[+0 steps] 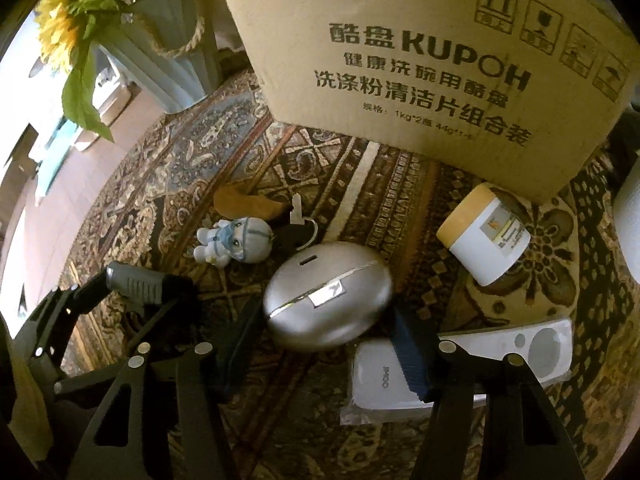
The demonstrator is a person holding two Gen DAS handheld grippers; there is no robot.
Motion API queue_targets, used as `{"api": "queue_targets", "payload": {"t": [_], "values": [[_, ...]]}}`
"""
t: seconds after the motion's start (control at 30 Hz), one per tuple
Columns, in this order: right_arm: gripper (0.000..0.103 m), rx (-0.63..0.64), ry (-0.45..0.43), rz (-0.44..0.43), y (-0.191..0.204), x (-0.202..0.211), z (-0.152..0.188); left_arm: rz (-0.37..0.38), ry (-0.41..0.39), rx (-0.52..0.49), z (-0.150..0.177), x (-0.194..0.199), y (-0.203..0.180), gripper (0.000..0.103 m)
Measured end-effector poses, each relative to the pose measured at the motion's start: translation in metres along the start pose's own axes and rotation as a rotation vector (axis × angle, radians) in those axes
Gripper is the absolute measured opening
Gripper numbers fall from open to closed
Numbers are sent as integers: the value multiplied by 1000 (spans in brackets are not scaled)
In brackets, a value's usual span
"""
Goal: Organize rigid objects
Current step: 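Grasp the black gadget with the left tool while the right tool grasps the silver egg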
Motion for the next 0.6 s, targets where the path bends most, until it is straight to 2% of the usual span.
{"api": "queue_targets", "payload": {"t": [0.33, 0.43, 0.5, 0.6], "values": [[60, -32, -71, -15, -1, 19, 8, -21, -43, 26, -8, 20, 14, 73], [26, -32, -78, -38, 3, 19, 7, -28, -61, 30, -12, 25, 16, 73], [26, -34, -74, -6, 1, 19, 8, -33, -60, 29, -11, 26, 18, 73], [28, -59, -74, -23, -3, 17, 7, -32, -58, 33, -10, 27, 18, 73]]}}
Point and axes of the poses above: each gripper's, at about its wrist camera, not at the fingertips, and x roughly against the way its jaws point, y to its left, z to its underside, the point moved 5 cm from there along -x, roughly the way its jaws point, and after that the axes turned 14 degrees about -z, right-handed, at the moved point
